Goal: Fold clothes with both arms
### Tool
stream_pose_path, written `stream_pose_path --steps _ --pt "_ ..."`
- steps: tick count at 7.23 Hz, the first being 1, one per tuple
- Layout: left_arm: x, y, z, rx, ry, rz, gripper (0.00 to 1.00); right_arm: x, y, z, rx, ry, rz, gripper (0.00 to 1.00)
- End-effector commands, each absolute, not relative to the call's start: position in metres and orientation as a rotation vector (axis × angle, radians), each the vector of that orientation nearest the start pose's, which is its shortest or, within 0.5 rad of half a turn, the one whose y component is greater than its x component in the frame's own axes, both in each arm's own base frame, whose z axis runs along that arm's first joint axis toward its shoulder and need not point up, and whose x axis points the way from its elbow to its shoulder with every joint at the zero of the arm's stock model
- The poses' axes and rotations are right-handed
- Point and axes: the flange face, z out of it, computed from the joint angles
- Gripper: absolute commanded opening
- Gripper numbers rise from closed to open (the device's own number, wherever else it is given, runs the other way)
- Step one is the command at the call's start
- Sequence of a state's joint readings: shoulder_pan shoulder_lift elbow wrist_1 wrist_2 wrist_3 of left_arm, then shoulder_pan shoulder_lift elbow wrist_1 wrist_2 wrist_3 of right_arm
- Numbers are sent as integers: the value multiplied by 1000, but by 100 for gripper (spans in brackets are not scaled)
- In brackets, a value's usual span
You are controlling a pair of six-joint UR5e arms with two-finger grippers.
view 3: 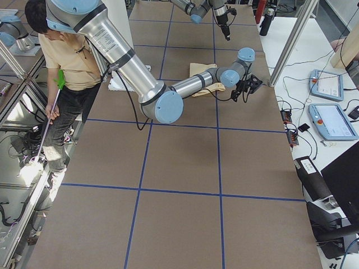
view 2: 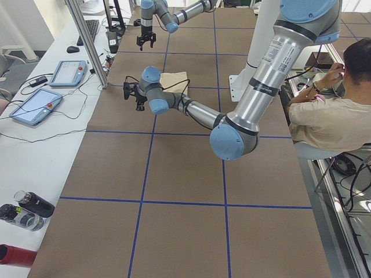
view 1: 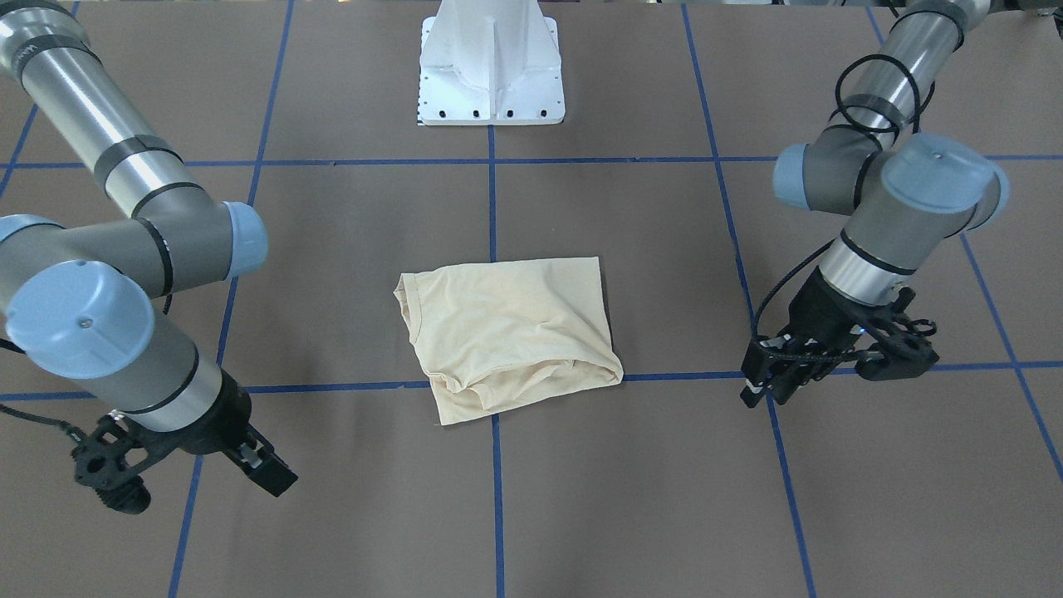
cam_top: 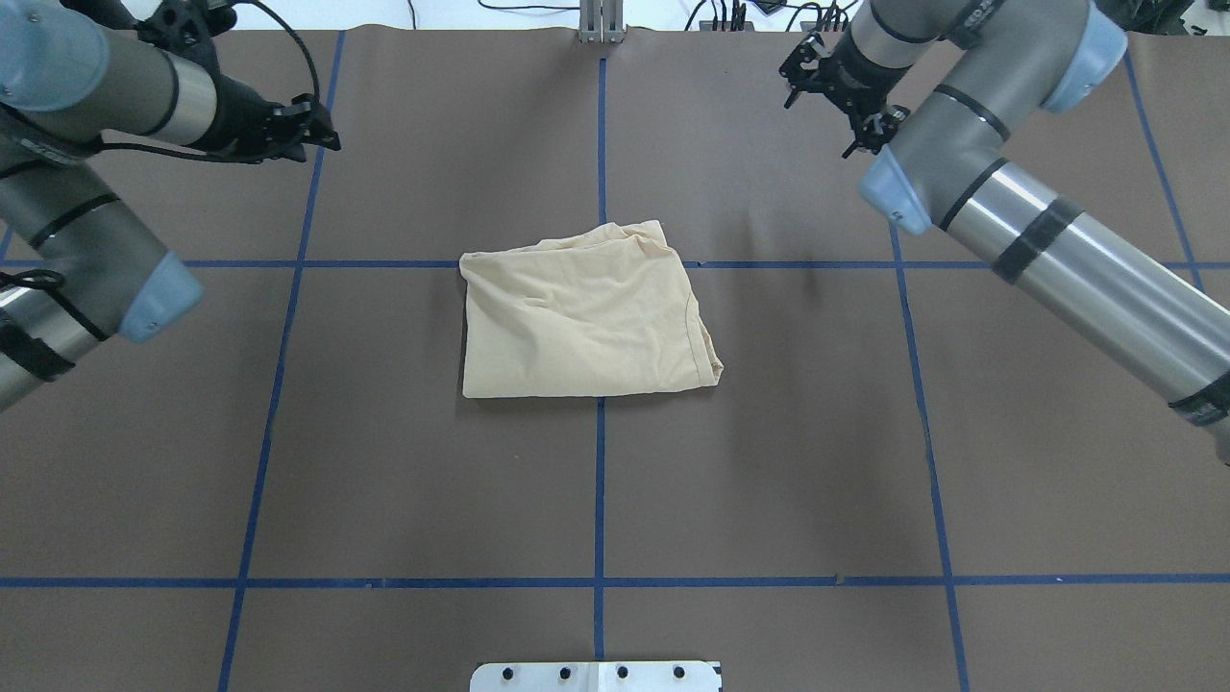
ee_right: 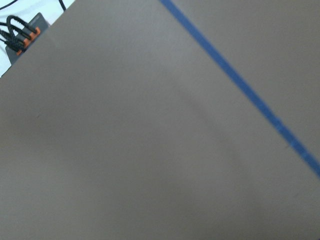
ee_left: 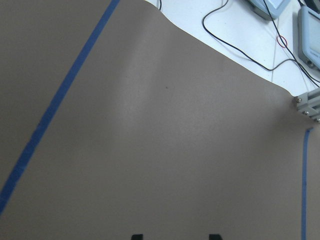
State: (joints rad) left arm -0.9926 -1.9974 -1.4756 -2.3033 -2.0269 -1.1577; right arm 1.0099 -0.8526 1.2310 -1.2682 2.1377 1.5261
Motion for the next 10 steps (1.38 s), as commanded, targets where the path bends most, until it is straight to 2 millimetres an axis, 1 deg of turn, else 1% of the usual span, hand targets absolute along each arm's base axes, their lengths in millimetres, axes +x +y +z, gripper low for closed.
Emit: stream_pose_path --steps 1,2,3,4,5,6,7,8,9,10 --pt "166 -596 451 477 972 6 54 -225 -695 413 -47 -814 478 100" --pt "104 -585 497 536 890 111 54 -159 -687 463 -25 -800 405 100" --pt "47 -576 529 574 795 177 56 -106 -668 514 5 -779 306 100" --pt "-1 -576 545 541 732 225 57 -58 -650 557 21 -746 219 100" --pt "-37 -571 565 470 702 279 63 -22 -624 595 8 -743 147 100" --pt "-44 -560 581 407 731 290 70 9 -600 622 7 -761 127 100" --pt "-48 -544 597 389 750 278 80 17 -576 640 8 -757 88 100" --pt "-84 -545 587 430 729 223 100 18 -572 643 23 -758 37 100" --pt "-88 -543 554 481 720 225 100 27 -568 635 47 -761 40 100" --pt "-88 -542 557 446 727 212 100 27 -561 637 19 -758 40 100"
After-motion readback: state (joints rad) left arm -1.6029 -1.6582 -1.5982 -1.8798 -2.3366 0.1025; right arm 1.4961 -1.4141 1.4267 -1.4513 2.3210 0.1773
